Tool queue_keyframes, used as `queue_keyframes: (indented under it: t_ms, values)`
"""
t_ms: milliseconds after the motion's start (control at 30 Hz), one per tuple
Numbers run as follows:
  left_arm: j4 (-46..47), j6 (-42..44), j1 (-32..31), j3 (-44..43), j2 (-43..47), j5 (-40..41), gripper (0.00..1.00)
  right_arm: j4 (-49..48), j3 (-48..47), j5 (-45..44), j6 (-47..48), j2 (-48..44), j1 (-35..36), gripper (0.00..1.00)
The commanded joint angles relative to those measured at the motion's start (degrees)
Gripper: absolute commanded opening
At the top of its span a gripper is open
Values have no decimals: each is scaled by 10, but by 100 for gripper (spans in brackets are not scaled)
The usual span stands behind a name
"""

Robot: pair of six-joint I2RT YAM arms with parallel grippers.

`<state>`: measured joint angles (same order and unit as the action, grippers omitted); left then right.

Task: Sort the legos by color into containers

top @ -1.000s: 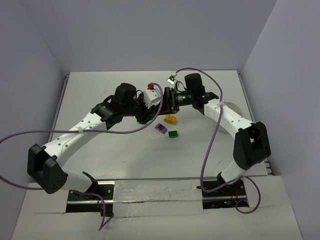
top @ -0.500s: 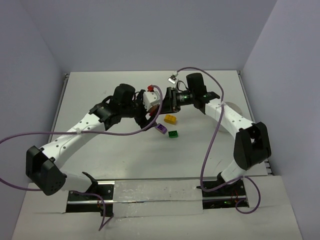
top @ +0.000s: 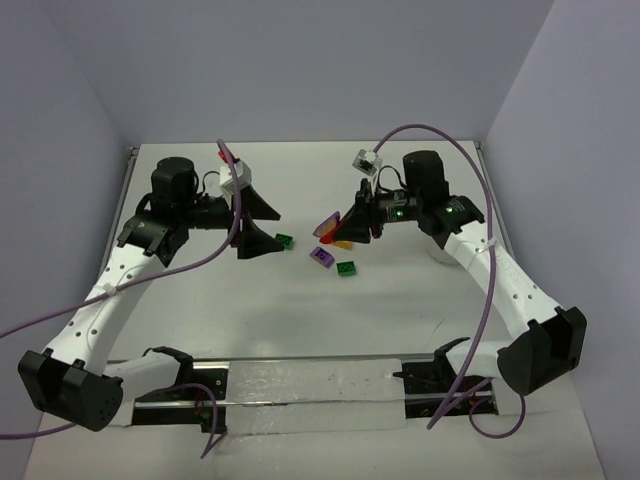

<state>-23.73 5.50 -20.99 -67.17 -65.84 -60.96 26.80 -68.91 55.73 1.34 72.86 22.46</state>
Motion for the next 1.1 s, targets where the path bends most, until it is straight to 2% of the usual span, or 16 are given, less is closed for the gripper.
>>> queue_keyframes:
  t_ms: [0, 167, 333, 633, 1067]
  values:
    - [150, -152, -2, 36, -7, -88, 93, 71, -37, -3, 125, 0, 26, 0]
    - [190, -192, -10, 39, -23, -102, 93, 140, -71, -36, 198, 16, 88, 0]
    - [181, -185, -34, 37, -31, -105, 92, 154, -95, -54, 212, 32, 116, 0]
    - [173, -179, -65, 32, -43, -109, 91, 157, -101, -73, 218, 40, 136, 0]
    - [127, -126, -85, 13, -68, -56, 95, 185, -133, -54, 232, 46, 157, 0]
